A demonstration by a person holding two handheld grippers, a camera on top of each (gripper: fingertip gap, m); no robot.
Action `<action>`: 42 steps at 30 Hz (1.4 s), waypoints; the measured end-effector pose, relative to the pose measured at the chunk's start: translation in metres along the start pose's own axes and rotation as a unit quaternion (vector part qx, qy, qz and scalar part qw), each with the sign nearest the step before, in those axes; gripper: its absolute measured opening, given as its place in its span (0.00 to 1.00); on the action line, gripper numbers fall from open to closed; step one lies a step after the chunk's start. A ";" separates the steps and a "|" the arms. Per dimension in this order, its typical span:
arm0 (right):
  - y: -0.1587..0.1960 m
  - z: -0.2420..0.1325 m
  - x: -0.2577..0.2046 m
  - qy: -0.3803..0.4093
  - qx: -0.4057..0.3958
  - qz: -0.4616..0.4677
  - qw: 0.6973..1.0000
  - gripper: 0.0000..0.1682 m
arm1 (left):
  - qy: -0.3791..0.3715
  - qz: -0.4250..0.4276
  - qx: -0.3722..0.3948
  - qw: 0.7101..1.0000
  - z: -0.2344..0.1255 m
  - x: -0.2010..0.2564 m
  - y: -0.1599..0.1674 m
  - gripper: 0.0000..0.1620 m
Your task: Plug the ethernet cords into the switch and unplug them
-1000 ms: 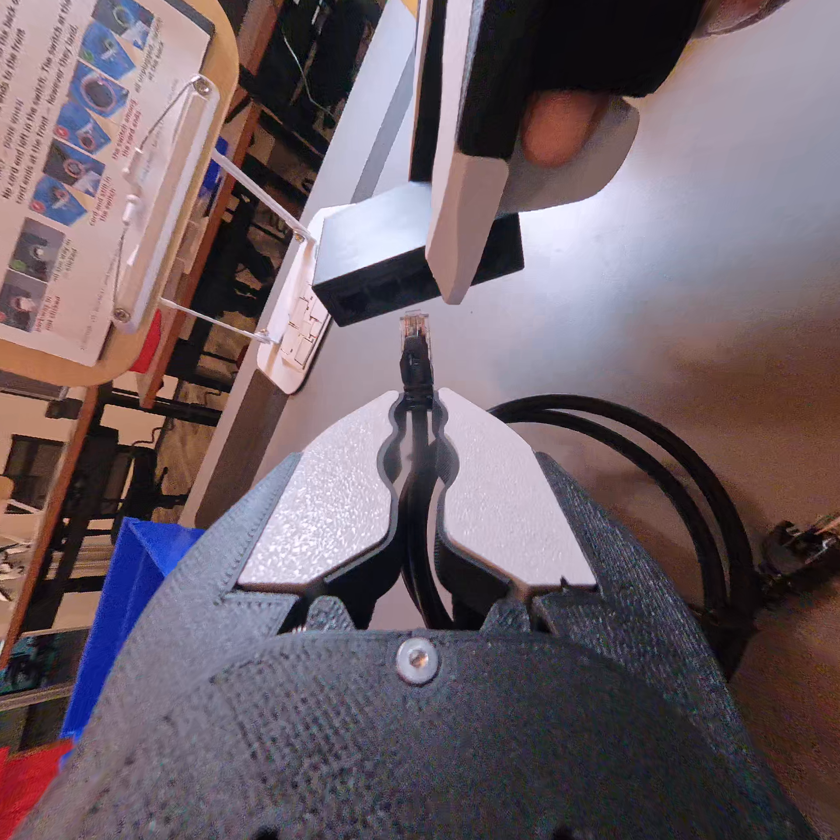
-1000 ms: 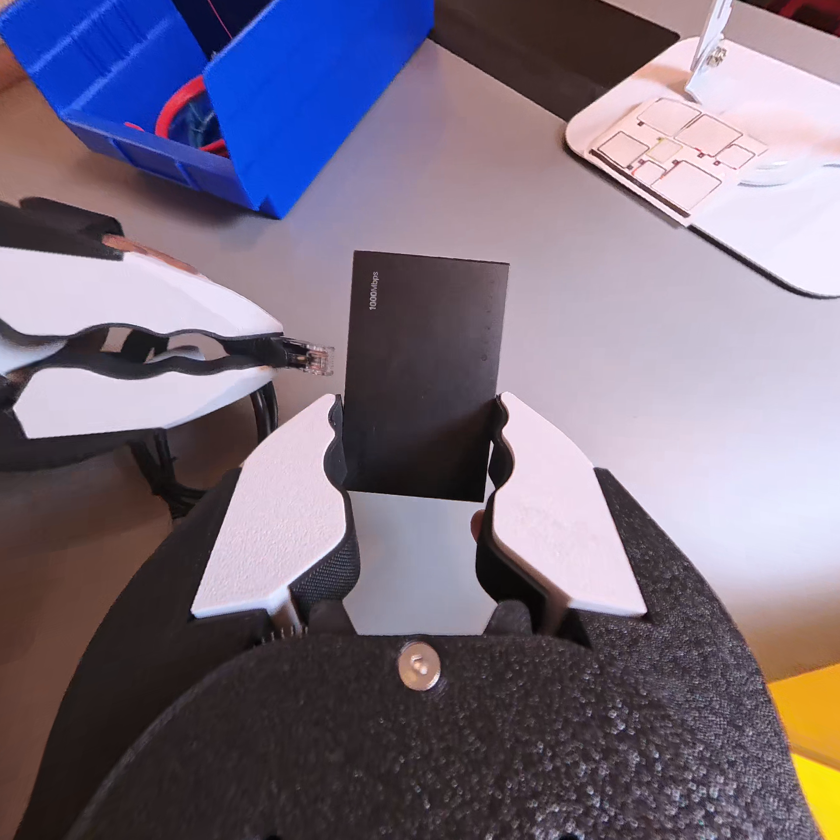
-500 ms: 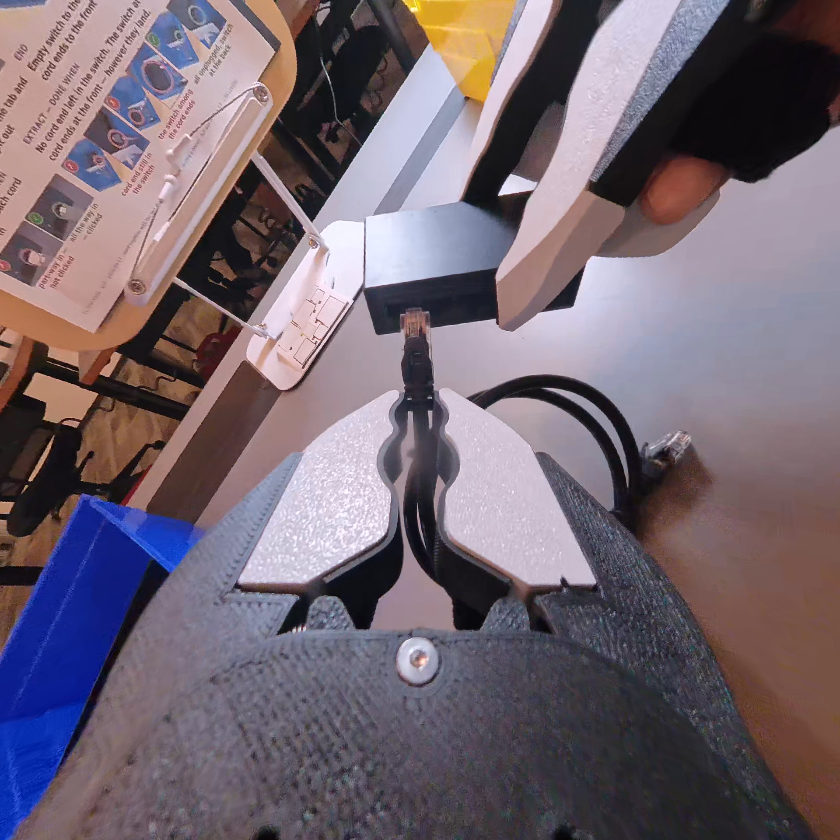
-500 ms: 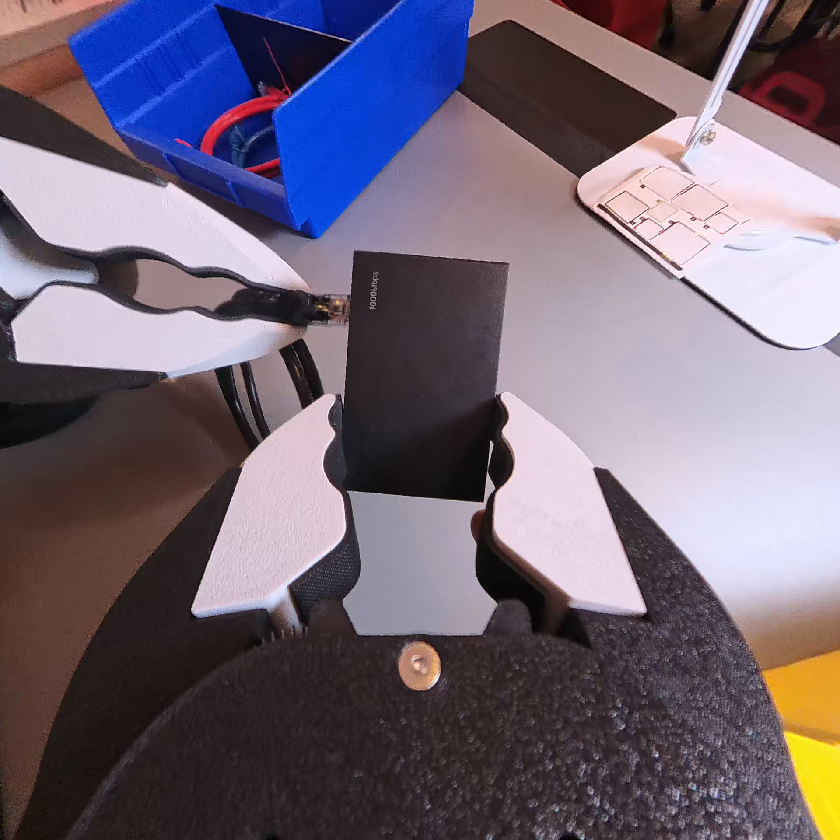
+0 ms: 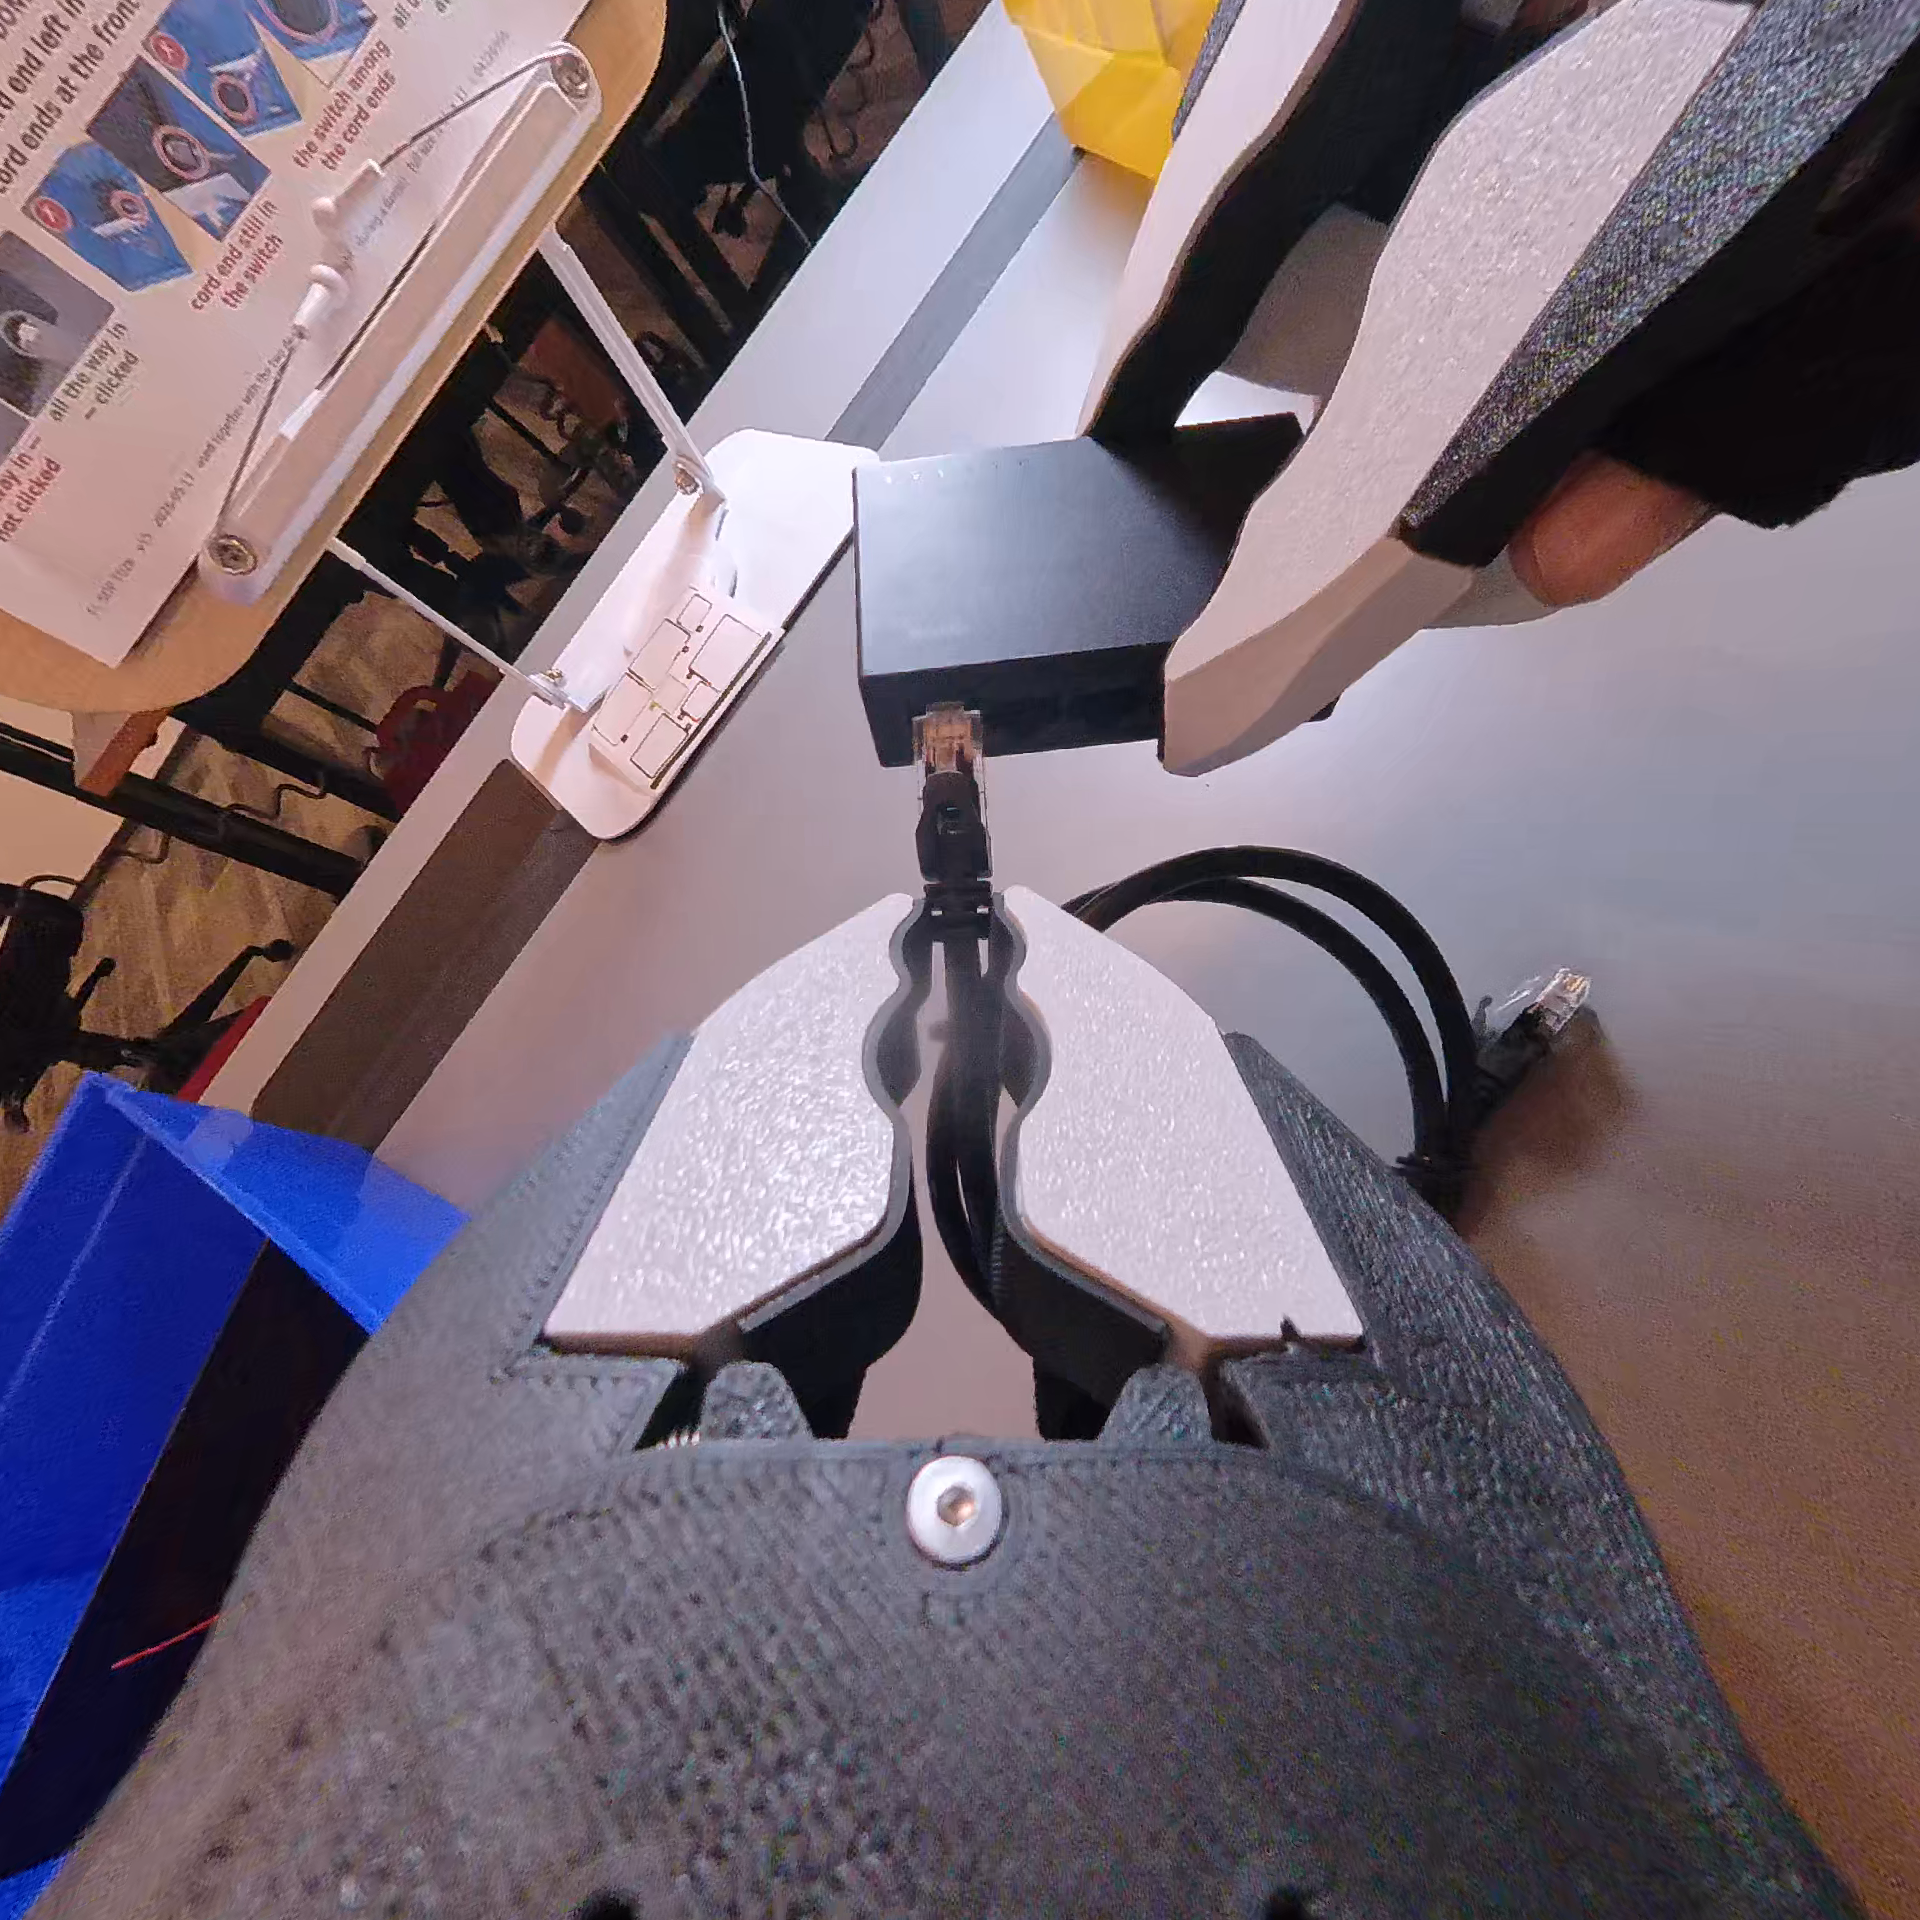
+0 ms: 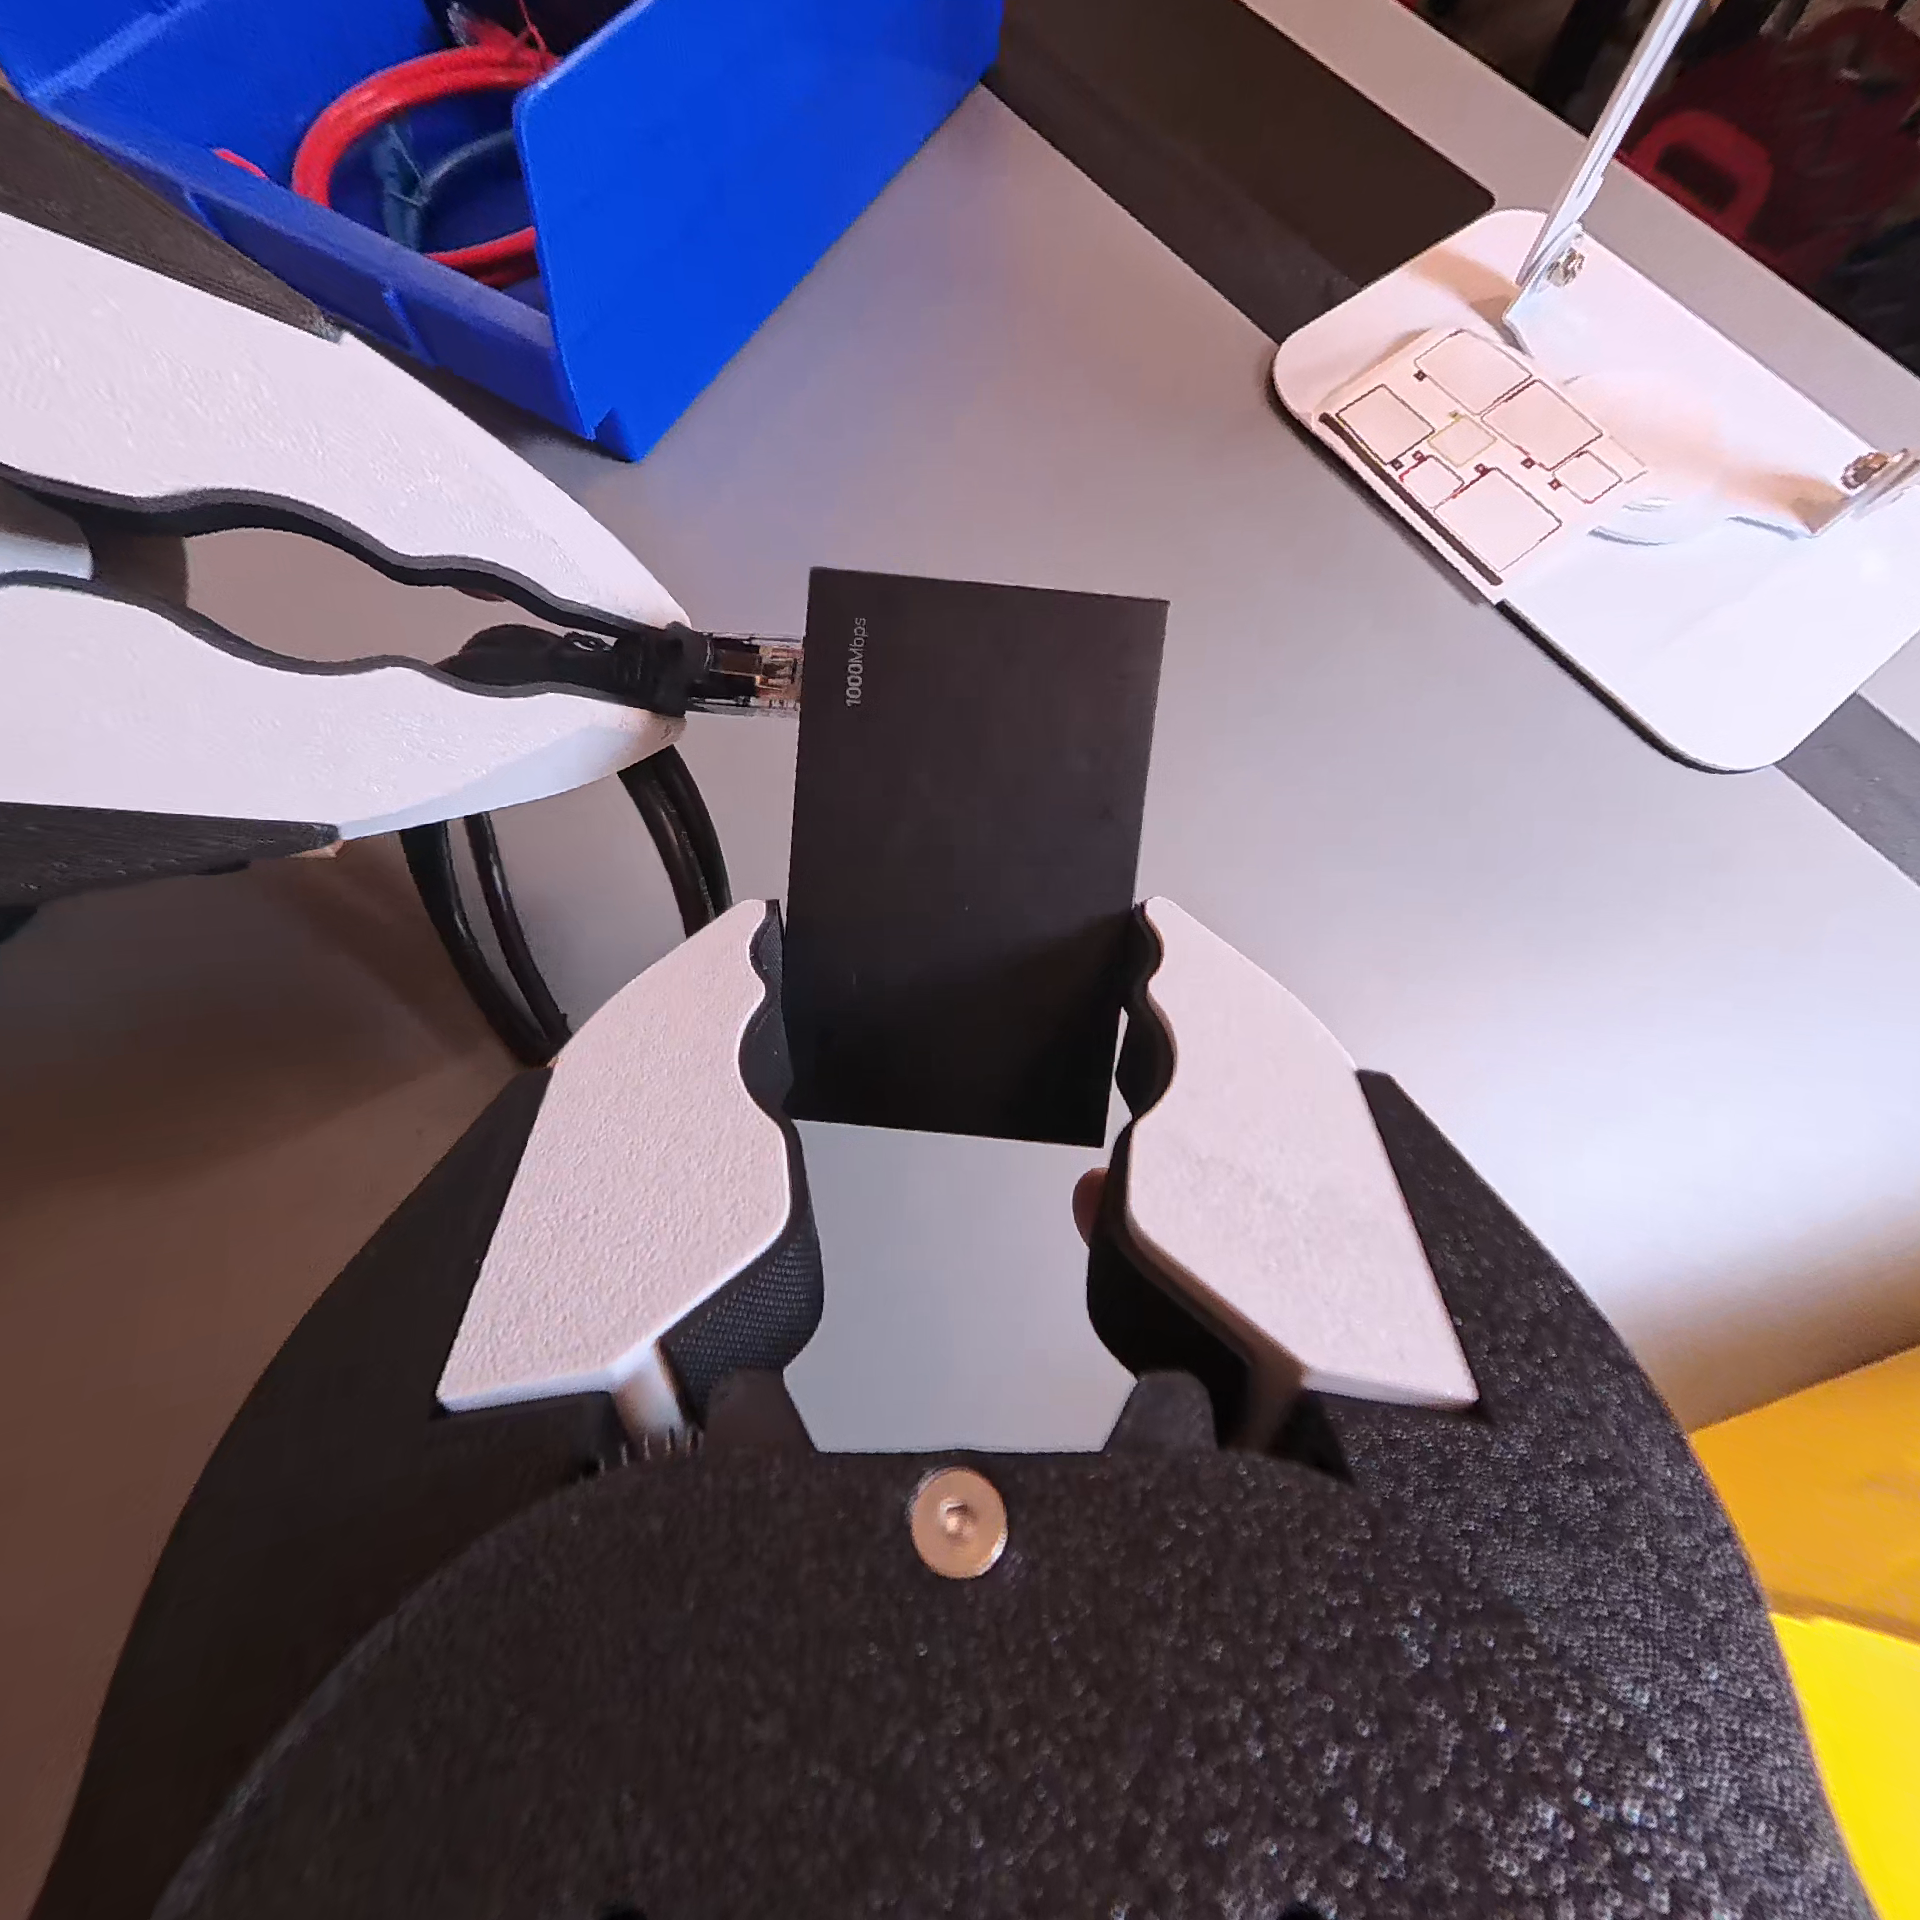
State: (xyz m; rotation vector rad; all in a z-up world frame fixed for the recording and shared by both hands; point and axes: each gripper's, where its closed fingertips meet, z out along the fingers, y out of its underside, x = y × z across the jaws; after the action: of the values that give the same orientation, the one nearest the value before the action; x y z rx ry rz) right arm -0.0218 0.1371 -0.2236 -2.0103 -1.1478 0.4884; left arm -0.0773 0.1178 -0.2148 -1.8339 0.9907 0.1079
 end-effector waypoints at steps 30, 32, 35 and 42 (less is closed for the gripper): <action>-0.003 0.016 -0.003 0.020 -0.014 -0.003 1.000 0.37 | 0.087 -0.086 -0.123 0.985 0.015 0.009 0.032 0.07; -0.001 0.020 -0.001 0.028 -0.014 -0.006 0.999 0.37 | 0.113 -0.121 -0.117 0.979 0.016 0.011 0.032 0.06; 0.003 0.025 -0.001 0.043 -0.023 -0.022 0.999 0.37 | 0.127 -0.142 -0.128 0.973 0.019 0.012 0.037 0.06; 0.003 0.028 0.001 0.037 -0.025 -0.014 0.999 0.37 | 0.148 -0.189 -0.114 0.964 0.022 0.010 0.038 0.06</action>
State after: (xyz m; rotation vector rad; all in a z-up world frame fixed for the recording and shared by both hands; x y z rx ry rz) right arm -0.0371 0.1489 -0.2438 -2.0353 -1.1519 0.3725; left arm -0.0881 0.1239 -0.2581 -2.2680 0.8345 -0.3058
